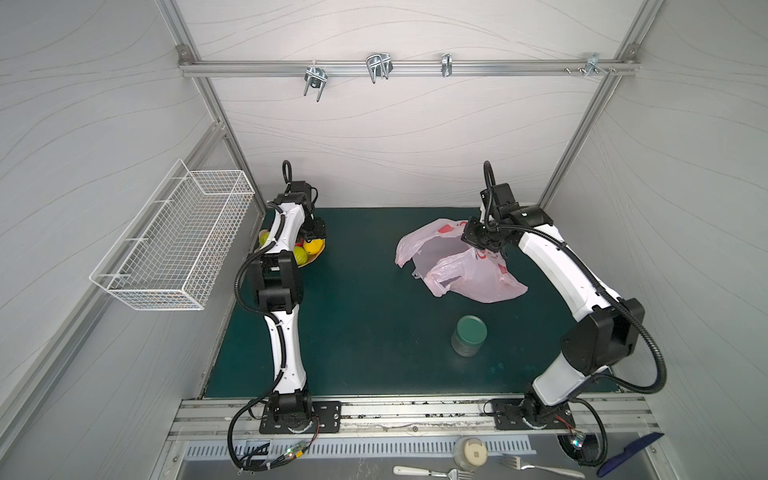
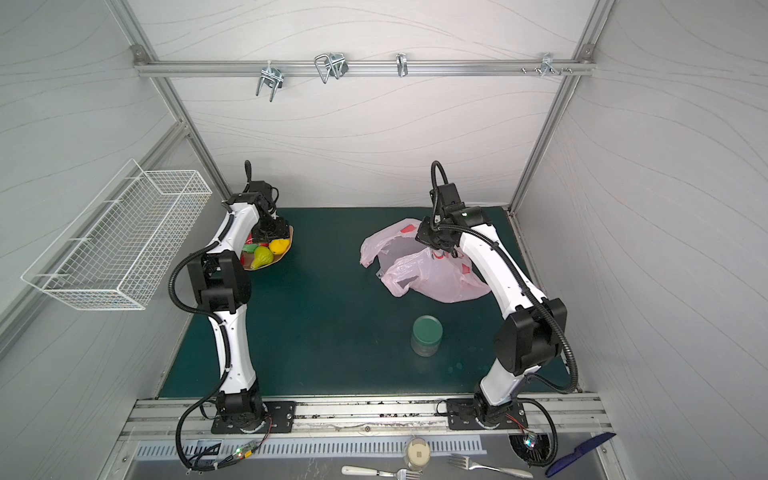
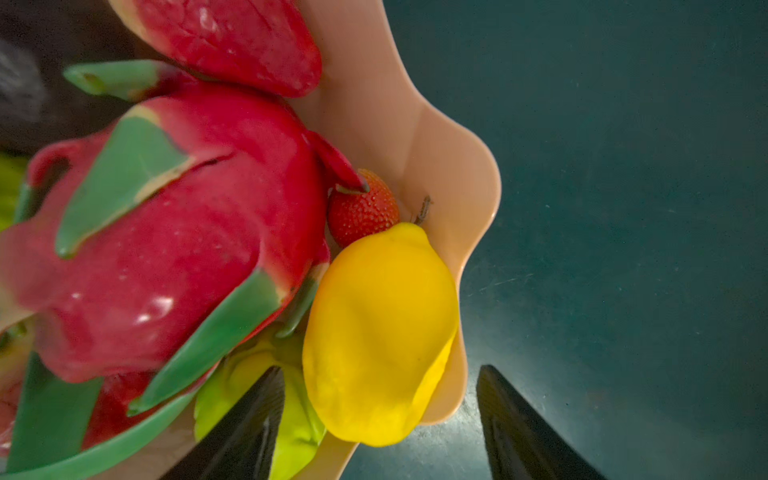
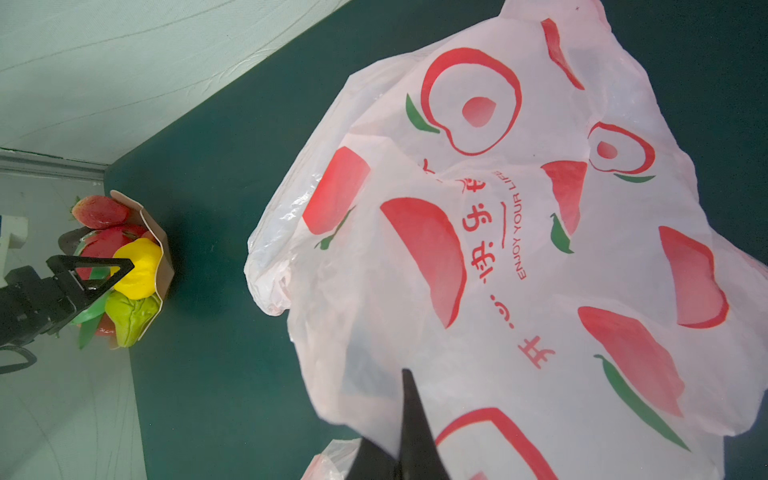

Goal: Place the fruits into the plastic bag
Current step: 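Close the left gripper on the yellow lemon, then lift the lemon with the left gripper and carry it toward the bag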

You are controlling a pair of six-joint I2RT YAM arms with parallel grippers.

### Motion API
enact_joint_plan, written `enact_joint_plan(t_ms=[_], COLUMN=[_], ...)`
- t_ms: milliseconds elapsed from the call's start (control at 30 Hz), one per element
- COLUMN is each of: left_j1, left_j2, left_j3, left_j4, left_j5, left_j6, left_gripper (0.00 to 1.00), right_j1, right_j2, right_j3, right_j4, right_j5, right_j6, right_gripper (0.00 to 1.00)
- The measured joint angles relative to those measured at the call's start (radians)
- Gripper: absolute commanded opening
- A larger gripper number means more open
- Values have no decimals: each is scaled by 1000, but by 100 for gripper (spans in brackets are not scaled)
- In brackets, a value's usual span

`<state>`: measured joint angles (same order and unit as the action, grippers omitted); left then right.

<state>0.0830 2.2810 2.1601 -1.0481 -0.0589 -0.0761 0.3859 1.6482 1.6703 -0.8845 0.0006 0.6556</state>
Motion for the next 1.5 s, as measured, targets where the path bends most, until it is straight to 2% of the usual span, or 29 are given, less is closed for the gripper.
enact_joint_plan(t_ms=[300, 567, 667, 900, 1100, 1500], left_j1=[0, 0, 0, 2, 5, 10], left_j2=[51, 72, 72, 72, 72, -28], left_j3=[20, 24, 26, 26, 26, 26], left_j4=[2, 3, 2, 1, 0, -1], left_j5=[-2, -2, -1, 0, 3, 26], left_j6=[-6, -8, -9, -11, -14, -13], left_gripper=[78, 76, 72, 55, 45, 41], right_j1=[0, 0, 0, 0, 0, 0], right_j2=[-7, -8, -8, -8, -10, -15], right_j3=[0, 0, 0, 0, 0, 0], right_j4=[-3, -7, -7, -7, -7, -7], right_j5=[0, 1, 1, 2, 3, 7], right_j6=[-6, -17, -18, -18, -18, -19], right_gripper=[0, 0, 0, 0, 0, 0])
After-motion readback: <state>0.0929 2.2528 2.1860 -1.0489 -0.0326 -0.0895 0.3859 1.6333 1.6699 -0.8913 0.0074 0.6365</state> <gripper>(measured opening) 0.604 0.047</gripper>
